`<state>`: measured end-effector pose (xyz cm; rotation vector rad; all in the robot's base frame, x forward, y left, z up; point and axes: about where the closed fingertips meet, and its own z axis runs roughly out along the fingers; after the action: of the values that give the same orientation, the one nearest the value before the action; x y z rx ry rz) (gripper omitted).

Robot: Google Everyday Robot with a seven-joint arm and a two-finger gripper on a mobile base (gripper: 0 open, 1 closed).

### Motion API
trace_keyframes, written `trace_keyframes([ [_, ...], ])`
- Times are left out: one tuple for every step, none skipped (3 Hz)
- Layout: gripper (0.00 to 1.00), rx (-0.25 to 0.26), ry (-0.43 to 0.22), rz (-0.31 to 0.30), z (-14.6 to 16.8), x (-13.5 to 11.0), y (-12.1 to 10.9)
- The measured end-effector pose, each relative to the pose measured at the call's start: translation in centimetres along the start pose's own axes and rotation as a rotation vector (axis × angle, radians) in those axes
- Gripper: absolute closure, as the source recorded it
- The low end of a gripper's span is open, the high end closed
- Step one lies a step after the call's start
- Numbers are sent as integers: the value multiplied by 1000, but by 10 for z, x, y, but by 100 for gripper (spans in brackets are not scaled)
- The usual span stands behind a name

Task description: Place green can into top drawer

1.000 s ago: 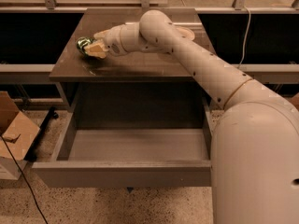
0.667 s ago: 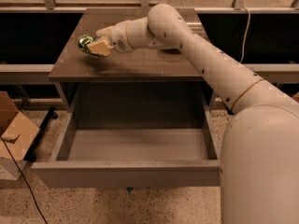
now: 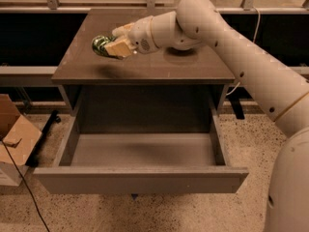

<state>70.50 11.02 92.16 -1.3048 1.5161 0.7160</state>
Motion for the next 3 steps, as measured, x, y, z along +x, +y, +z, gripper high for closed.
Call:
trace_keyframes([
  [100, 18, -56, 24, -32, 9, 19],
  [100, 37, -89, 85, -65, 31, 44],
  [100, 53, -79, 165, -92, 64, 69],
])
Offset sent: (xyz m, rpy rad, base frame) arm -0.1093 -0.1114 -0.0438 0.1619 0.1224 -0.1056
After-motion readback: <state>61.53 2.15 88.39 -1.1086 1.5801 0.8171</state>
